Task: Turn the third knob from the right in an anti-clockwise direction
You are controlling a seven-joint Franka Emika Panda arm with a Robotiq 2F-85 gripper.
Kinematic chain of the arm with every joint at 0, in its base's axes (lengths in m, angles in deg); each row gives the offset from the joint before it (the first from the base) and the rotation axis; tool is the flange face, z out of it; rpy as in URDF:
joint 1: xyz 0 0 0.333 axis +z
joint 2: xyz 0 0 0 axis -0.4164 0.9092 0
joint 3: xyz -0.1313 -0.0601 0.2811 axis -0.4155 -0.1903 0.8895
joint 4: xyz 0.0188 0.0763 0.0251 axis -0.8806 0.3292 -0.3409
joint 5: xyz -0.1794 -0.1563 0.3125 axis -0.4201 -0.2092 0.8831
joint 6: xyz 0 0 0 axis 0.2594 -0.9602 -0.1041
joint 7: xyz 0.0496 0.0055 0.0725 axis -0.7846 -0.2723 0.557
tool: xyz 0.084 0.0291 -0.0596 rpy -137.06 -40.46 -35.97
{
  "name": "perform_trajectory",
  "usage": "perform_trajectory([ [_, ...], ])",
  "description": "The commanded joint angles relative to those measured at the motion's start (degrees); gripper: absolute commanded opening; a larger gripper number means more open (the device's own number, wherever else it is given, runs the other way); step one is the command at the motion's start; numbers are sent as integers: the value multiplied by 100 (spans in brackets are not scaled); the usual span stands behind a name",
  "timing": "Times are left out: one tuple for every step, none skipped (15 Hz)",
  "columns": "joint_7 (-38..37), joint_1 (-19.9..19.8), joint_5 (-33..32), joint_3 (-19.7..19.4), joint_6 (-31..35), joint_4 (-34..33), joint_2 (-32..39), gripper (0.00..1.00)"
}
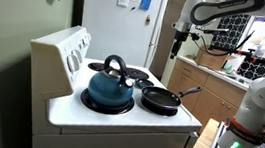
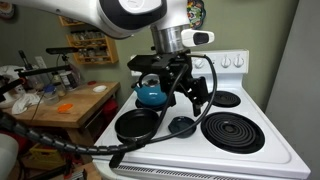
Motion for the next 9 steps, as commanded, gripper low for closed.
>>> perform_trajectory([
  [3, 1, 5, 37, 23, -88, 85, 100],
  [4, 5, 5, 40, 26, -143, 136, 100],
  [11, 4, 5, 38, 26, -167, 156, 100],
  [19, 4, 4, 35, 26, -170, 158, 100],
  [22, 4, 4, 35, 26, -170, 158, 100],
  [24, 4, 4, 34, 26, -170, 158, 100],
  [25, 4, 4, 34, 26, -170, 158, 100],
  [224, 111, 208, -12, 464, -210, 203, 100],
  [346, 183, 355, -25, 766, -273, 256, 100],
])
